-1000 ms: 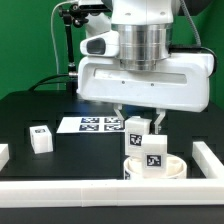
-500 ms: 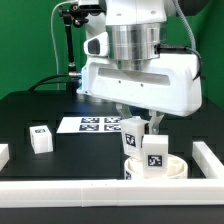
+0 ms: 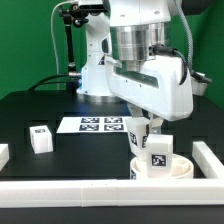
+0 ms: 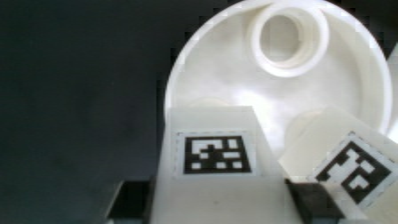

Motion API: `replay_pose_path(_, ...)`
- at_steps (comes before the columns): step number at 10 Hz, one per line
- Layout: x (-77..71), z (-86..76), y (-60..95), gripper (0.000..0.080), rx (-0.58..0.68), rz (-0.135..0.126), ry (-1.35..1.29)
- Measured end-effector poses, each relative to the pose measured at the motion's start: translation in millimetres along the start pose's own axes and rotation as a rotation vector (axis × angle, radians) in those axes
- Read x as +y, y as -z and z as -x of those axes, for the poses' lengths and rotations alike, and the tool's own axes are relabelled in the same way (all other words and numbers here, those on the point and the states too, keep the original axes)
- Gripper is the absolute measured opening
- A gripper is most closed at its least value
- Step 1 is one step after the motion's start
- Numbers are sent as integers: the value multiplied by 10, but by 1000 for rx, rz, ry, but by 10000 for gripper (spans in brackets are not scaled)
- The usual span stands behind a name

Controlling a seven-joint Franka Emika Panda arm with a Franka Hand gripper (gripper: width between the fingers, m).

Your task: Assemble stool

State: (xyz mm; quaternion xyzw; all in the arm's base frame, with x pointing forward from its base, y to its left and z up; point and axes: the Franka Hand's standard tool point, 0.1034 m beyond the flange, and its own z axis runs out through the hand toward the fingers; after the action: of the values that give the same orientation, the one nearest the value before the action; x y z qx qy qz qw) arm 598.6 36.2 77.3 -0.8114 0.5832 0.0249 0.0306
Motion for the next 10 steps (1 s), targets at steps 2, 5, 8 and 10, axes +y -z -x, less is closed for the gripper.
replay_pose_path(2,-22,28,15,340,-11,3,-142)
replay_pose_path(5,-42,119,-12,340,-16,-9,-363)
replay_pose_path(8,-81,229,-26,340,-26,-27,-575)
replay_pose_path(10,-97,275,-26,340,-33,-29,-702)
